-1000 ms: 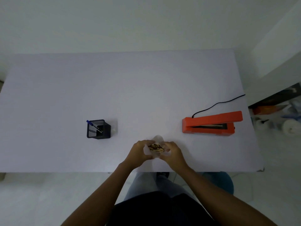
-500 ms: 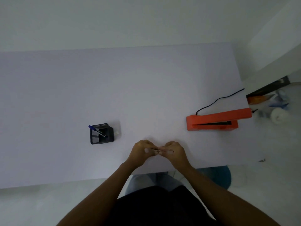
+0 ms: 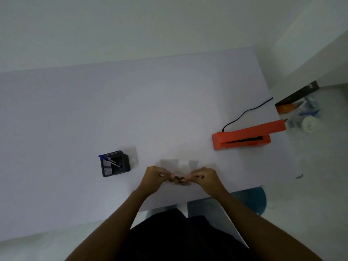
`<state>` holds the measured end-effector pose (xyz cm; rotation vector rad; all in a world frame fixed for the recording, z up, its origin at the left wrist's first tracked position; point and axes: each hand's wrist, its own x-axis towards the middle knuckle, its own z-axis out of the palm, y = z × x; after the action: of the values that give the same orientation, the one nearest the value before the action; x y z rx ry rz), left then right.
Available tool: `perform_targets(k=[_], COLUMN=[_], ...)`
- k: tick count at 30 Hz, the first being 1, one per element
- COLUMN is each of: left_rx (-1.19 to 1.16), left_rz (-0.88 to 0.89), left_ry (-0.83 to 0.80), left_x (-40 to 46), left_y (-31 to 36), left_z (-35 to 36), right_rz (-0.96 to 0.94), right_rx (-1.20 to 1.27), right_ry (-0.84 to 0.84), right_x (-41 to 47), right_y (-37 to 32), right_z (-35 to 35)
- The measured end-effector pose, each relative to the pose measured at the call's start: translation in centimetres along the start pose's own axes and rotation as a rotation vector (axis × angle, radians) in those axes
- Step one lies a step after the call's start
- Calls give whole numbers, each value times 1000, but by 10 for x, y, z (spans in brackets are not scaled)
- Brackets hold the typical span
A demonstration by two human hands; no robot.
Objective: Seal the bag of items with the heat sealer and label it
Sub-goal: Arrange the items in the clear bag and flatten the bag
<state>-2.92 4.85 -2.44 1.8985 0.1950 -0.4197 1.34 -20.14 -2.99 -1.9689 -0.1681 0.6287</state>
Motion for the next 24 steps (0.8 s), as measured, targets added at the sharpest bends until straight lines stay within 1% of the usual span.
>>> perform_targets(k=[4, 6, 8, 11, 15, 20, 24], left_rx=[-36, -37, -33, -39, -110, -141, -127], left_rz=[-41, -49, -41, -43, -86, -164, -161], left_ry=[1, 8, 7, 19, -2, -45, 1], left_x=[2, 4, 9, 16, 20, 22, 24], left_y=[4, 5, 6, 8, 9, 2, 3], left_z=[2, 3, 3, 4, 6, 6, 8], right_rz=[93, 101, 109, 171, 218, 245, 236], right_rx=[25, 33, 53, 113, 200, 253, 244], right_ry=[-34, -49, -47, -25, 5, 20, 0], right_x=[8, 13, 15, 18, 19, 18, 21], right_y=[5, 4, 5, 5, 6, 13, 16], right_z=[-9, -12, -14, -14, -11, -10, -9])
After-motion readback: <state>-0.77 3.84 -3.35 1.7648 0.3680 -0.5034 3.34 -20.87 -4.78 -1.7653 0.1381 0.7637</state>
